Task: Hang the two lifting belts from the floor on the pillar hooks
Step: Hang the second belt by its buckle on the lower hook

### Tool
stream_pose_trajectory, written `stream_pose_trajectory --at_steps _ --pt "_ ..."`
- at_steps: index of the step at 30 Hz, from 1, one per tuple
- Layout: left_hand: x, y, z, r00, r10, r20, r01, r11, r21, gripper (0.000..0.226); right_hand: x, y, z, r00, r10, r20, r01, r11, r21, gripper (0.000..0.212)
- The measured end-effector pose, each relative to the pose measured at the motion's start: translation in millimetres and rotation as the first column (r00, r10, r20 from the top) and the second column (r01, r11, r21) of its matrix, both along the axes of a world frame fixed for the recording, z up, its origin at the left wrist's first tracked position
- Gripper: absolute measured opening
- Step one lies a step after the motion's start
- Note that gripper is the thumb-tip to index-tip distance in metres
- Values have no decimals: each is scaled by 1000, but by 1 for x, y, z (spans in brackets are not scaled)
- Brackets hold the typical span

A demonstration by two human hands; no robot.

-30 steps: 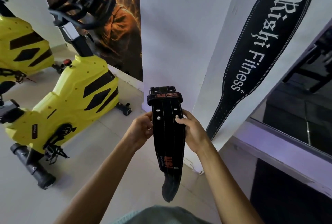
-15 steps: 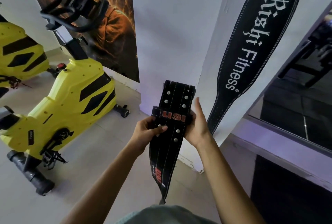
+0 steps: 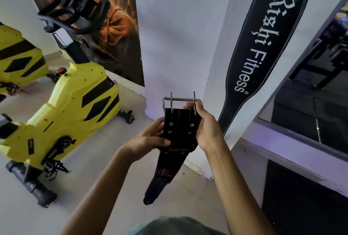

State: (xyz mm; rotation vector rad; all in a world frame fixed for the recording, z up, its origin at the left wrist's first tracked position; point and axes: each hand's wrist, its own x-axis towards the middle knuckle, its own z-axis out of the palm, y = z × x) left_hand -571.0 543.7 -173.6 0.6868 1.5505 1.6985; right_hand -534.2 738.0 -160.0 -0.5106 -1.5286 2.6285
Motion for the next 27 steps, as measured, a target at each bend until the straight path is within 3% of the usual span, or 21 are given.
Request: stream_pose_trajectory --at_steps 3,7,9,12,14,17,20,22,25,27 --pt "1 9 17 970 237 -50 -236 971 26 43 -1 -8 2 999 16 41 -18 999 51 40" --pt "7 28 18 916 400 -32 -401 915 -47 47 -9 -15 10 995 14 98 -23 996 90 50" --pt "6 32 18 891 444 92 -445 895 -10 55 -9 -16 15 991 46 123 -59 993 105 45" --pt "-2 37 20 823 455 340 -498 866 49 64 -9 -17 16 990 117 83 -127 983 132 19" --pt "-7 39 21 808 462 366 -515 856 55 61 -8 -17 10 995 99 30 -103 973 206 21" --pt "-11 37 29 809 479 341 -520 853 35 34 -3 -17 5 991 129 -19 -112 918 380 38" --pt "-12 37 37 835 400 379 -456 887 69 22 2 -10 6 988 151 -12 -126 863 488 34" --pt "-11 35 36 876 329 353 -383 919 92 2 3 -4 7 993 118 -25 -88 848 523 33" --pt "-11 34 31 952 273 137 -282 958 48 43 4 -2 6 997 39 -69 2 859 513 33" --pt "-8 35 33 956 269 113 -279 957 80 50 3 -2 6 993 -17 -113 73 855 514 35"
